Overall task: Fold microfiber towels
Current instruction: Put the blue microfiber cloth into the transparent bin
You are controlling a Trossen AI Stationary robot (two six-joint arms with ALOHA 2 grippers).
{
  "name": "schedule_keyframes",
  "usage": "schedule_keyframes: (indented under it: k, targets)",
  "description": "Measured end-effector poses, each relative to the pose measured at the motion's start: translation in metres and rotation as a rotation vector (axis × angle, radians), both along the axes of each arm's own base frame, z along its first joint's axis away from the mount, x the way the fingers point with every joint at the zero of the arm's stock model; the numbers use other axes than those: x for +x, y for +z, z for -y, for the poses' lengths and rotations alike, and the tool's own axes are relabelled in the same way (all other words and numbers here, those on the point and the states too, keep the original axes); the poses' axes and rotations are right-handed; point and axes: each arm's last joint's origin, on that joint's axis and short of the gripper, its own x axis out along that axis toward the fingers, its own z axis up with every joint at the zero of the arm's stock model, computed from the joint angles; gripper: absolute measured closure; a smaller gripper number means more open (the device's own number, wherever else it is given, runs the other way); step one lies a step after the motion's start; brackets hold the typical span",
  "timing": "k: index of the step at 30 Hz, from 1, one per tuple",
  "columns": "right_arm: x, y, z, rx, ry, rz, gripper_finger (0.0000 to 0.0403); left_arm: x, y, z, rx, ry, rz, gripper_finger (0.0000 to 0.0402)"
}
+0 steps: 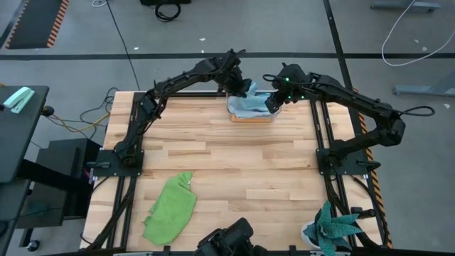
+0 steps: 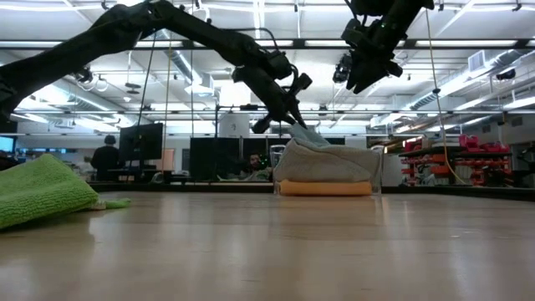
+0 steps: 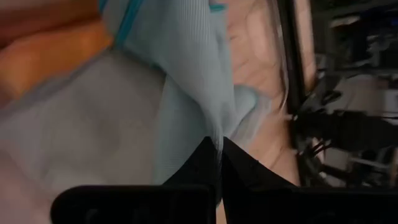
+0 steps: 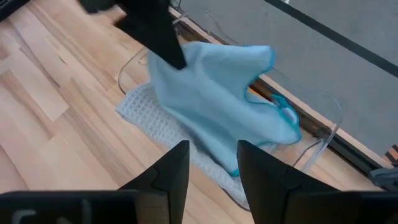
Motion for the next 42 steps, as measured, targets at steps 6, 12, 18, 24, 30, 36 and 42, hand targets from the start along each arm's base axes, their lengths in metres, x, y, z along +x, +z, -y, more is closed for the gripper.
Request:
schedule_keyframes:
  k: [6,12,18,24,30,36,42]
  targets:
    - [-0.001,-0.001,-0.001,0.009,0.023,-0.012,0.0261,-0.008,-0.002,0.012,-0.04,0.007,-0.134,0.0392]
    - [-0.001,-0.001,-0.001,0.006,0.044,-0.019,0.0261,-0.015,-0.004,0.01,-0.085,0.076,-0.199,0.0392]
    - [-0.001,-0.001,-0.002,0.011,0.06,-0.024,0.0261,-0.022,-0.007,0.008,-0.118,0.152,-0.276,0.0382]
    - [-0.001,-0.002,-0.002,0.004,0.072,-0.031,0.0261,-0.025,-0.012,0.008,-0.072,0.157,-0.336,0.036]
    - [-0.001,-0.002,-0.002,0.002,0.077,-0.035,0.0261,-0.02,-0.004,0.002,-0.045,0.124,-0.224,0.0354]
    - [-0.002,-0.002,-0.002,0.008,0.077,-0.043,0.0261,-0.024,0.001,-0.006,-0.068,0.107,-0.155,0.0334]
    - [-0.002,-0.003,-0.003,0.014,0.077,-0.051,0.0261,-0.035,0.0,-0.017,-0.047,0.108,-0.18,0.031]
